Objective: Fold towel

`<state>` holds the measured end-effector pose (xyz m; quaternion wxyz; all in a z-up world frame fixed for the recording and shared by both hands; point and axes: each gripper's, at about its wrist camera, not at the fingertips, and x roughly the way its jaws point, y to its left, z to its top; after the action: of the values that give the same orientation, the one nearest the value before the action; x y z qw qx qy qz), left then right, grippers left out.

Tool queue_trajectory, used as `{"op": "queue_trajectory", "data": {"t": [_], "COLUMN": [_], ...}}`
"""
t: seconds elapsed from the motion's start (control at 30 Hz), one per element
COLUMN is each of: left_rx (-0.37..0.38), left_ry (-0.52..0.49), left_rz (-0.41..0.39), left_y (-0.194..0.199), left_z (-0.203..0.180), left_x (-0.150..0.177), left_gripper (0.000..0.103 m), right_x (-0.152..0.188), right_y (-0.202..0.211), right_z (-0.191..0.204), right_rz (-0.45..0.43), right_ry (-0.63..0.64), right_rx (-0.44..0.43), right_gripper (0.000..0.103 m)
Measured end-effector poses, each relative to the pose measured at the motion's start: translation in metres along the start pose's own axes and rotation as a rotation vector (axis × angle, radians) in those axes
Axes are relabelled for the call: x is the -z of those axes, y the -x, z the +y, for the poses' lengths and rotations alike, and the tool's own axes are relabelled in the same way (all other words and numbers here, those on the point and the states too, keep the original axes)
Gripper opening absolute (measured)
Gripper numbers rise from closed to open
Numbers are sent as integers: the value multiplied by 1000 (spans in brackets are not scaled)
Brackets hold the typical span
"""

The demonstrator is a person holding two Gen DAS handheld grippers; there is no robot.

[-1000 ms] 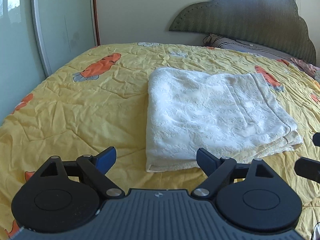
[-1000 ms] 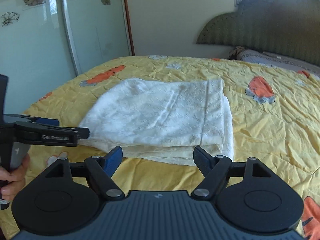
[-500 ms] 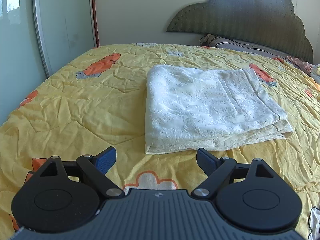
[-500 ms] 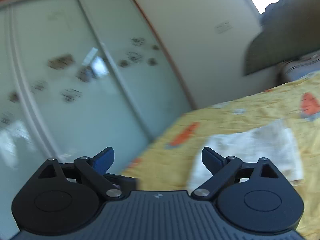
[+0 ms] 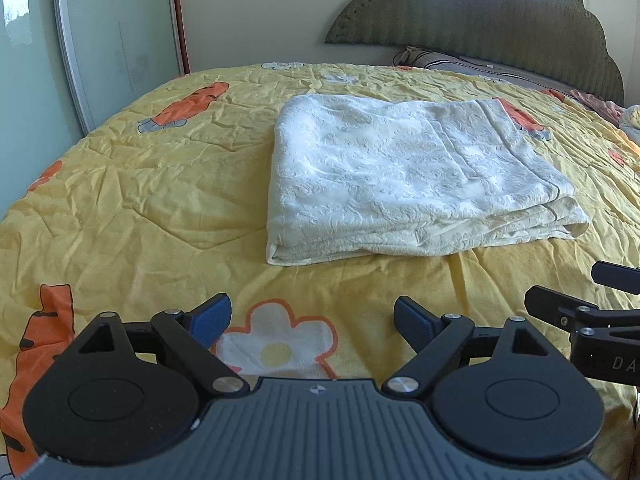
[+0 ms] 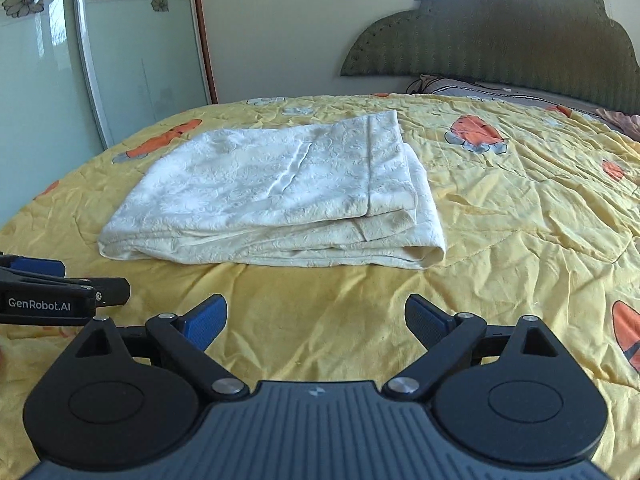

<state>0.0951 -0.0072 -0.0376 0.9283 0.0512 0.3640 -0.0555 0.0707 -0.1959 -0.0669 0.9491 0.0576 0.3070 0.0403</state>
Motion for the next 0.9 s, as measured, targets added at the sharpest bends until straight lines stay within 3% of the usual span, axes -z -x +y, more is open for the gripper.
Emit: {"op": "queue_trajectory", "data": {"t": [0.3,0.9], "left_rx": [-12,17], "left_ry": [15,35], "left_rz": [-37,-105], "left_y": [-7,3], "left_z": [4,3], "left_x": [12,20], "left_gripper": [100,100], "right_x": [5,8], "right_y": [-8,-6], "right_z": [7,10], "right_rz": [34,39], "right_ry": [38,28], "right_rx": [7,49], "right_gripper": [102,103]}}
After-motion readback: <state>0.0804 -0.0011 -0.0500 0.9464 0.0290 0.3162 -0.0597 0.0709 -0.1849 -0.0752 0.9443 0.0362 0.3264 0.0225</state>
